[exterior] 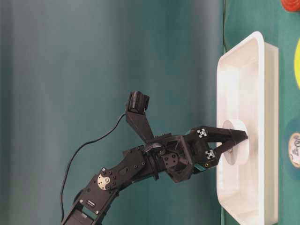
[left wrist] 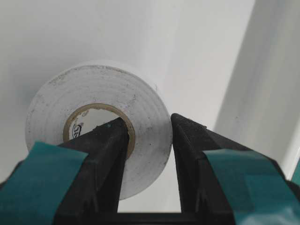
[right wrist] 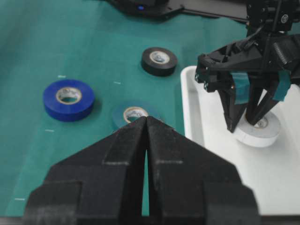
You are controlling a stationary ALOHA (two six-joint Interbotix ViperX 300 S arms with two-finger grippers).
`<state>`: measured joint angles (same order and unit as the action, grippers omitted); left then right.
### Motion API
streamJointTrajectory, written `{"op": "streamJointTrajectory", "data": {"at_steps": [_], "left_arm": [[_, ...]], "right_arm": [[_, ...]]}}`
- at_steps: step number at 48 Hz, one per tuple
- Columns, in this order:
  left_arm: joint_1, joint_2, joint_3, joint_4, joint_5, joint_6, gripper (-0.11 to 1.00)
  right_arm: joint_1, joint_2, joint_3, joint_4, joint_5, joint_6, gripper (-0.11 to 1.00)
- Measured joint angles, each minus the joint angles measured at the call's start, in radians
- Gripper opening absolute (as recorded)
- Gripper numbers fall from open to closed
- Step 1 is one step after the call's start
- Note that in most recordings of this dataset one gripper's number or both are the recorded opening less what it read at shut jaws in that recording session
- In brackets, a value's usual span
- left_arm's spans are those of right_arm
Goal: Pick up the tape from a random location and place it into the white case.
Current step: 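Lower the white roll into the tray and open the left gripper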
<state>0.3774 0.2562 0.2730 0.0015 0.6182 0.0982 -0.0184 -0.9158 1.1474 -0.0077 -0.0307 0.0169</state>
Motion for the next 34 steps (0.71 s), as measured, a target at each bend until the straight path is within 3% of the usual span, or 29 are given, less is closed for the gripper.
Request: {"op": "streamJointTrajectory", "data": {"at_steps": [10,19,24,34], "left_arm": [[0.009,0.000,0.002,0.000,0.003,-0.002,0.30],[0.009,0.000,0.002,-0.002,0.005,0.002,0.81],[0.009,0.000,0.002,-0.002,0.005,0.002,0.99],[0.009,0.000,0.002,-0.002,0.006,0.002,0.99]], "right_arm": [[0.000,0.000,0.000,0.000,0.000,-0.002,0.00],[0.000,0.002,0.000,0.000,0.000,-0.002,0.00],[0.000,0.002,0.000,0.000,0.000,0.000,0.00],[0.000,0.003,0.000,0.000,0.000,0.000,0.00]]}}
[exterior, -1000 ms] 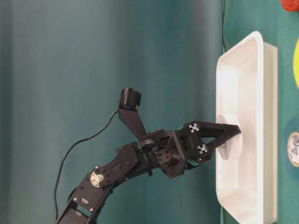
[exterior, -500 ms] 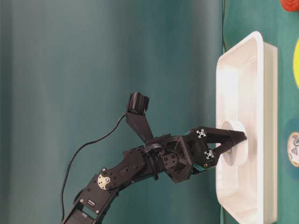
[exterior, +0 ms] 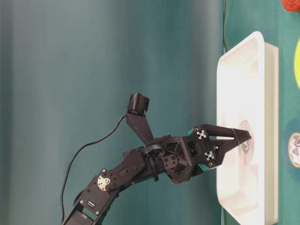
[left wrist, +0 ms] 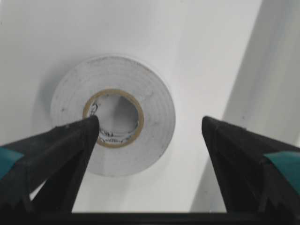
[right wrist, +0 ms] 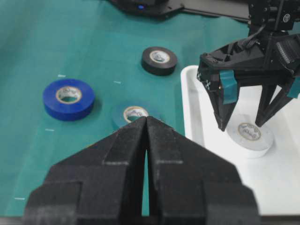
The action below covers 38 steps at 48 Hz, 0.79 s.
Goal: Pick up the tape from a random location and place it into the white case.
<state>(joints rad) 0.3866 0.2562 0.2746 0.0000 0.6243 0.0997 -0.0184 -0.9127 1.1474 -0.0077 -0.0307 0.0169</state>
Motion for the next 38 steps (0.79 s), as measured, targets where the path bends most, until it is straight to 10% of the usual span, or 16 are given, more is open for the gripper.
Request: {"op": "streamJointTrajectory", "data": {"at_steps": [38], "left_arm": [[-0.021,-0.135,-0.002,0.000,0.091,0.000,0.99]], "right_arm": [[0.000,0.000,0.000,0.000,0.000,-0.002,0.00]]}}
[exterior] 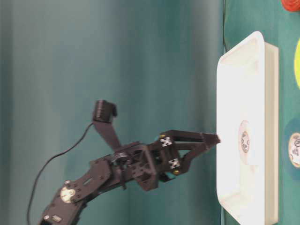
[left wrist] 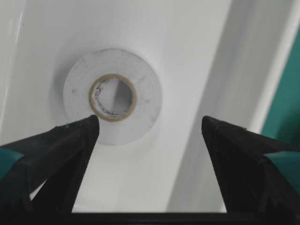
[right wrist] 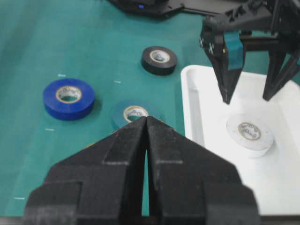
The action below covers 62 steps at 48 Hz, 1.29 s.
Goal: Pick up the tape from a random location and place it into the white case.
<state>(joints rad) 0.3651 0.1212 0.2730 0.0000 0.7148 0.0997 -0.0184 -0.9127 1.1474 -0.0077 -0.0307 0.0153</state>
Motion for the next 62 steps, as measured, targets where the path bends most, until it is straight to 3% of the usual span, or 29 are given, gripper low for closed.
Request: {"op": "streamJointTrajectory", "data": {"at_steps": [24,44,62], "left_arm": [[-0.044,-0.074,-0.071,0.000,0.118,-0.002,0.99],[-0.052,-0.179,-0.086,0.000,0.138,-0.003,0.99],[-0.063,-0.196,-0.084,0.000,0.143,-0.003,0.99]], "right_arm": [[0.000,0.000,0.000,0.000,0.000,-0.003,0.00],[0.000,0.002,0.000,0.000,0.000,-0.003,0.00],[0.000,0.000,0.000,0.000,0.000,-0.003,0.00]]}}
